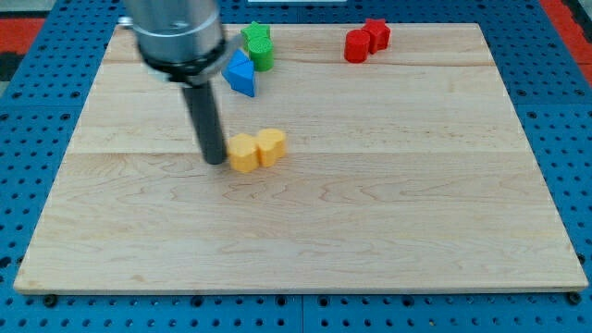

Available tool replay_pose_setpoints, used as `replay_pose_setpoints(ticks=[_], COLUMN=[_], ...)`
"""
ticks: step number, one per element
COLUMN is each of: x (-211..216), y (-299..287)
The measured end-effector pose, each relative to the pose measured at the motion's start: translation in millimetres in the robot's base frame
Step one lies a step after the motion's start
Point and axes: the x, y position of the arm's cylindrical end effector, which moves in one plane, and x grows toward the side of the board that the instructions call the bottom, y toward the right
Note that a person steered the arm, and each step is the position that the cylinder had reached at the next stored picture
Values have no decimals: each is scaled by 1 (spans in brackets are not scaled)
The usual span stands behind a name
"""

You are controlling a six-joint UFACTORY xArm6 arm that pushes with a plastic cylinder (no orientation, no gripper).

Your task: Push the yellow blocks close to red blocks

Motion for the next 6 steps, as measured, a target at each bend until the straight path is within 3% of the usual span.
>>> replay_pose_setpoints(ticks=[3,6], x=[-7,8], y=[132,148])
